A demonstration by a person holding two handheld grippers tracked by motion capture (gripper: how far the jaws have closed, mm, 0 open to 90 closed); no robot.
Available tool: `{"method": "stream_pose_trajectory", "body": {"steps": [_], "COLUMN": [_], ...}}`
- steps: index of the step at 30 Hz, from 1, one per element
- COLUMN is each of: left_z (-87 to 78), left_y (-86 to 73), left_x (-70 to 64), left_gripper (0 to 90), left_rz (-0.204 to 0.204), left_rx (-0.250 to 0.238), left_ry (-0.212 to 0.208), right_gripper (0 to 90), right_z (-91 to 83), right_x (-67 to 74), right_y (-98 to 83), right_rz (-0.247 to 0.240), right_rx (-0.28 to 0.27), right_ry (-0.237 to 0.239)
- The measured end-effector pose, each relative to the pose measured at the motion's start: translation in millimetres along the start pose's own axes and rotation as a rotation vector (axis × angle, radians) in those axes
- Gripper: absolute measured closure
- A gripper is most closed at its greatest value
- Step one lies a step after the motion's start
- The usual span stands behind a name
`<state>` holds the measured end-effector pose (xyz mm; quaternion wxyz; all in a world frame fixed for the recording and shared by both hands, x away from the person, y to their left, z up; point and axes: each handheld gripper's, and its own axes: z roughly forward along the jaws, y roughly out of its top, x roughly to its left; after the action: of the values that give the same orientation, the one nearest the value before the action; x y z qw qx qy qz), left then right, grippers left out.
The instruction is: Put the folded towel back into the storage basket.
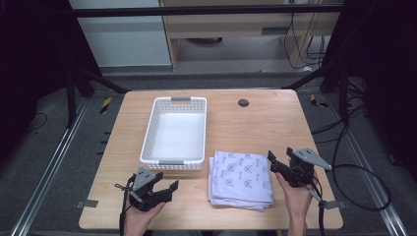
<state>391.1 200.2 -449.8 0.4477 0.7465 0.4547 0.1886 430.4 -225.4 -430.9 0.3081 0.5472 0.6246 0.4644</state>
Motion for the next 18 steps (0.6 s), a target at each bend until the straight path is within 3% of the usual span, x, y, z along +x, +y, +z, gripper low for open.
{"method": "stream_pose_trajectory", "body": {"steps": [18], "left_z": [19.6], "left_y": [7.8], "left_x": [-30.9], "left_gripper": [35.2], "left_rz": [0.047], "left_rx": [0.035], "left_ry": [-0.066], "right_gripper": [32.2], "right_z": [21.5], "right_x": [4.4], "right_y": [6.2], "right_rz": [-0.033], "right_rx": [0.063], "right_ry": [0.034]}}
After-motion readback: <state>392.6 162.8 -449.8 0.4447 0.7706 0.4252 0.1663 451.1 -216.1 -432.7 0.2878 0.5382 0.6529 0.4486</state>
